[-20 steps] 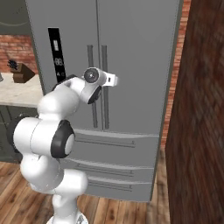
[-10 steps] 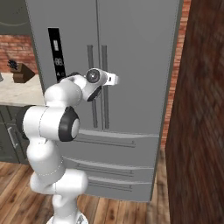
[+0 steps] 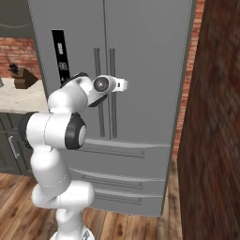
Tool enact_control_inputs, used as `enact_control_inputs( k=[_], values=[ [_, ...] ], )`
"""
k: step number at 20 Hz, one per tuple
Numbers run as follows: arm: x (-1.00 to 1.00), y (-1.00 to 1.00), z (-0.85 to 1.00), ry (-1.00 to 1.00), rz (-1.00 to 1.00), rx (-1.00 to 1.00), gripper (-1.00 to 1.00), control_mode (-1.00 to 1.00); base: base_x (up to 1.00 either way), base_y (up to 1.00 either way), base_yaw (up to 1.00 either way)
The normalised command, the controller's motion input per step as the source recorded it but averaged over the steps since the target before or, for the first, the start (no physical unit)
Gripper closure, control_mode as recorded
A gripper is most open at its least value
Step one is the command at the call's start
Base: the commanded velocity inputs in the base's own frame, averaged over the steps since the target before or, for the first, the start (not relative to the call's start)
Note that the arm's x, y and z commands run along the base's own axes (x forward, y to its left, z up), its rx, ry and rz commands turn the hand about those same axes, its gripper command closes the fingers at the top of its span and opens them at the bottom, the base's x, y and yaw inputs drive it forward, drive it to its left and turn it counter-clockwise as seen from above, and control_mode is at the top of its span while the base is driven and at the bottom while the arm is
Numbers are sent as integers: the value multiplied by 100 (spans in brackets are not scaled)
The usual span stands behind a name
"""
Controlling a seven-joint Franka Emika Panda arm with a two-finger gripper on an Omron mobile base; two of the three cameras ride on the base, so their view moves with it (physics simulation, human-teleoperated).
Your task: Place one of the steaks on the plate and the other in the bowl. Then place the bowl in the fridge.
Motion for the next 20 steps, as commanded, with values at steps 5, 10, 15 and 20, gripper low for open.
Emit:
enact_control_inputs(
  k=[5,10,15,20],
  values=[
    [69,0,-28,0,0,1,100,-100,0,0,0],
    [50,-6,-1,0,0,8,100,-100,0,0,0],
    [15,-8,0,0,0,11,100,-100,0,0,0],
    [-7,-16,0,1,0,15,100,-100,0,0,0]
  ],
)
